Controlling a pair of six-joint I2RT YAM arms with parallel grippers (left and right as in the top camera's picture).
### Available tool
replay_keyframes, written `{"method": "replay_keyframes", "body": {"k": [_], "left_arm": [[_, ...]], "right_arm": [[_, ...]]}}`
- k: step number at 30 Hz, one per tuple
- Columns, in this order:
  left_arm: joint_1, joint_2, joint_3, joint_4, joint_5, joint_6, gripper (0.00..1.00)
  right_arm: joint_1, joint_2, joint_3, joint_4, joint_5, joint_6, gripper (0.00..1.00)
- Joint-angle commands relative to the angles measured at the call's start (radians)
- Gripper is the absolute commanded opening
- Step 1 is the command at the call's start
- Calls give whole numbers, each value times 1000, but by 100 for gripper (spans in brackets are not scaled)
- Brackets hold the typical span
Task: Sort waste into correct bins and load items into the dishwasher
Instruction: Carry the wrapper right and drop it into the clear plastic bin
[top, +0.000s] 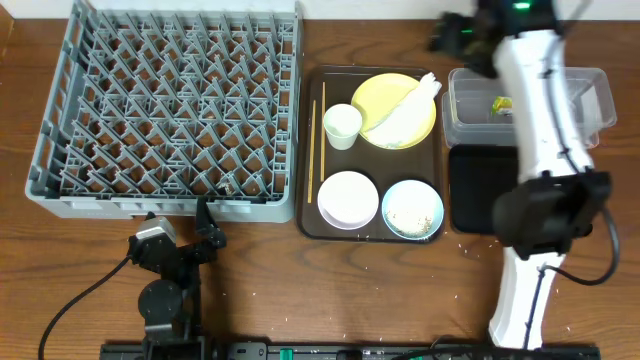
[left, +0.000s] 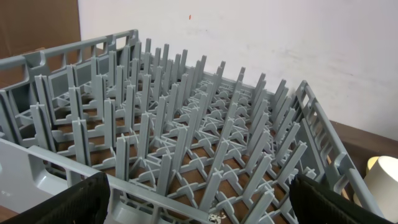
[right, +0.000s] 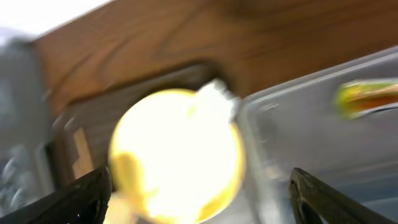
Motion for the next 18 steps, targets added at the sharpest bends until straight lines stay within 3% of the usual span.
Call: {"method": "replay_keyframes", "body": {"k": [1,7,18], "left_arm": [[4,-6,-24,-30,-8,13,93],[4,-6,-24,-30,-8,13,93],[4,-6,-24,-30,-8,13,93]], "right_arm": [[103,37,16,-3,92,183,85],[183,121,16,-47,216,333,86],[168,270,16,-78,187,333,88]]}}
